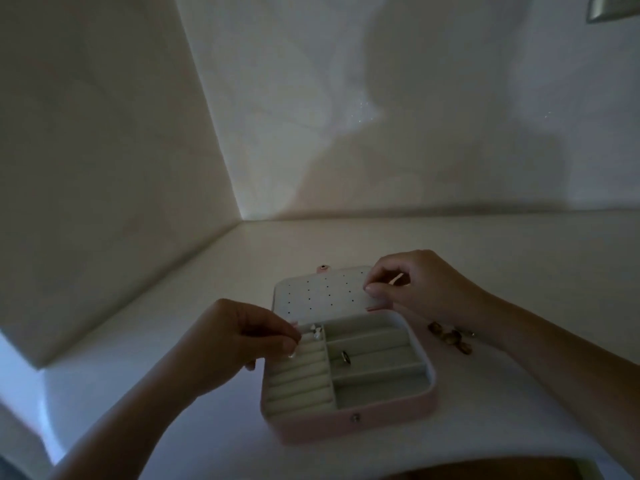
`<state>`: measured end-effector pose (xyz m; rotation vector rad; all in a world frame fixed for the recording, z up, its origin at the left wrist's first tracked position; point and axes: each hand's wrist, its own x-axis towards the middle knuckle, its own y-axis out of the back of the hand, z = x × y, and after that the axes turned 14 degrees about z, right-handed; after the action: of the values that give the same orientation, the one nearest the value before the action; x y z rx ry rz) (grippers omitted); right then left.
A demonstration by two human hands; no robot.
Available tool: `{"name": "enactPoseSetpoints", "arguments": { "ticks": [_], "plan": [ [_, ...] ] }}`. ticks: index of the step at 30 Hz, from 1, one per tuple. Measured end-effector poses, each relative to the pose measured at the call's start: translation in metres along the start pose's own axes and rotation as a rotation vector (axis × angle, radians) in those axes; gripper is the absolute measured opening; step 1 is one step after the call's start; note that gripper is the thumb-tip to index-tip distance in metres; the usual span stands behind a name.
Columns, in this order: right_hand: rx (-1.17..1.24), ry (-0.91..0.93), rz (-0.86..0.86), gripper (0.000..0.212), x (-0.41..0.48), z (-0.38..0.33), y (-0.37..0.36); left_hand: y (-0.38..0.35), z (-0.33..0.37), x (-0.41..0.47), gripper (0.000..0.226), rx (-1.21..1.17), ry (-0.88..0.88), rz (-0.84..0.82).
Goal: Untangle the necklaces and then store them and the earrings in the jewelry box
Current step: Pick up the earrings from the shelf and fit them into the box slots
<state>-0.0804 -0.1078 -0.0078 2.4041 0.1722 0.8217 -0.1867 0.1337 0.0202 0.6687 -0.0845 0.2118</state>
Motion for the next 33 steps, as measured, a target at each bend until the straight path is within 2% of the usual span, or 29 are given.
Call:
{"name": "enactPoseSetpoints", "arguments": {
  "ticks": [4,9,22,33],
  "plan": [
    [0.007,-0.001,0.001,0.007,0.0,0.0,0.001,-0.008,0.001,0.002,0.024,0.003,0.017,-0.002],
    [0.002,-0.01,-0.012,0.007,0.0,0.001,0.002,-0.016,0.003,0.004,0.01,-0.006,0.0,0.044],
    [-0.025,0.009,-0.031,0.006,0.001,0.002,0.0,-0.022,-0.01,0.012,0.016,0.129,-0.109,0.164],
    [-0.013,0.012,-0.042,0.005,0.002,0.004,-0.002,-0.025,-0.017,0.017,0.007,0.127,-0.077,0.201]
  ]
}}
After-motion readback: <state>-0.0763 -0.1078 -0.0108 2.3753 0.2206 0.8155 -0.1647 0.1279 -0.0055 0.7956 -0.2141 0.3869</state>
